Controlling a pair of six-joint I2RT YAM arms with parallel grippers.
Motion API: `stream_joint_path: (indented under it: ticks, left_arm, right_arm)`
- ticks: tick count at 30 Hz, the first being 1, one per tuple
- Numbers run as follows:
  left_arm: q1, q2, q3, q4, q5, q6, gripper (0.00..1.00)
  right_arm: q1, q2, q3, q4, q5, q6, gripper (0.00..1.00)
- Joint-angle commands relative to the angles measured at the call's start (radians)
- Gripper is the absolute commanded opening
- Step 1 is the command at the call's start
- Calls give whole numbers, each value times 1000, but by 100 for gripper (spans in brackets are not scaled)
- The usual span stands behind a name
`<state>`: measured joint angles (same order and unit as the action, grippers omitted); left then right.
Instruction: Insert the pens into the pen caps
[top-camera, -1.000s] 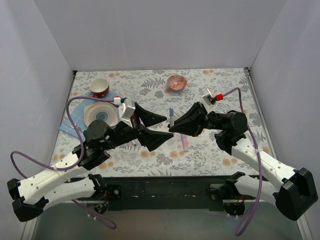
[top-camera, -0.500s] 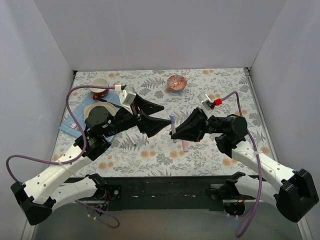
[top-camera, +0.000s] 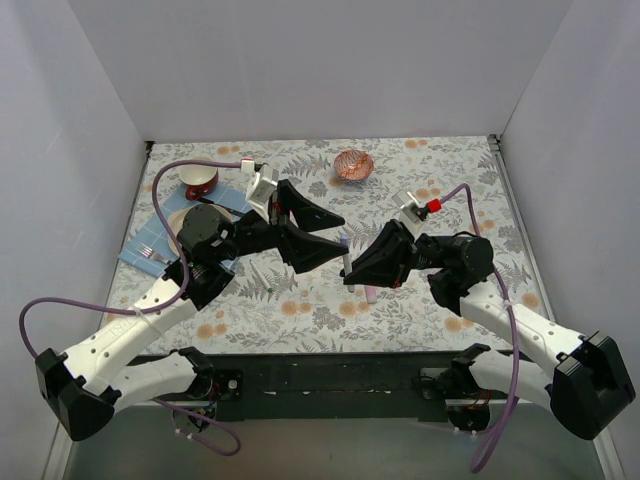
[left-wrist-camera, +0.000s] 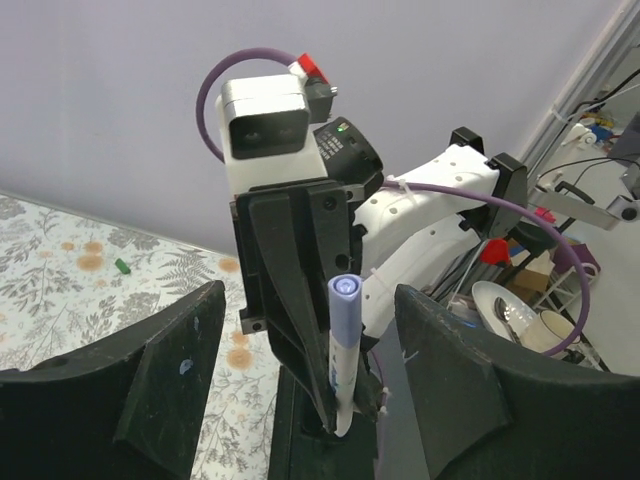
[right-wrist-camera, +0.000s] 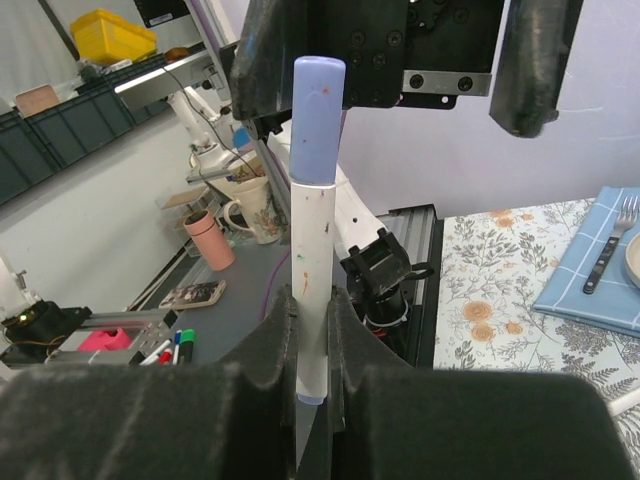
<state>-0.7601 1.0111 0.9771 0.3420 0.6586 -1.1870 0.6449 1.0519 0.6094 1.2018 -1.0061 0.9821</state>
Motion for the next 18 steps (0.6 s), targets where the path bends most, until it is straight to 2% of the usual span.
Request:
stream_joint_path:
  ticks: [1, 6, 10, 11, 13, 14, 15, 18]
  left_arm:
    - [8, -9, 0, 69, 39, -26, 66]
    - [10, 12, 8, 91, 62, -49, 59]
    - [10, 26, 2, 101, 85, -59, 40]
    - [10, 27, -2, 106, 90, -60, 31]
    - [10, 30, -15, 111, 95, -68, 20]
    - [10, 32, -21, 120, 98, -74, 6]
    - [10, 32, -37, 126, 99, -80, 0]
    - [10, 41, -93, 234, 148, -150, 0]
  right_arm:
    - [9, 8, 0, 73, -8, 18, 1]
    - [10, 26, -5, 97, -6, 33, 1]
    - [10, 37, -5, 126, -5, 53, 1]
    - [12, 39, -2, 130, -3, 56, 1]
    - [13, 42, 4, 133, -3, 59, 1]
    - [13, 42, 9, 131, -2, 61, 1]
    - [13, 42, 15, 131, 1, 61, 1]
    - [13, 51, 42, 111, 30, 53, 1]
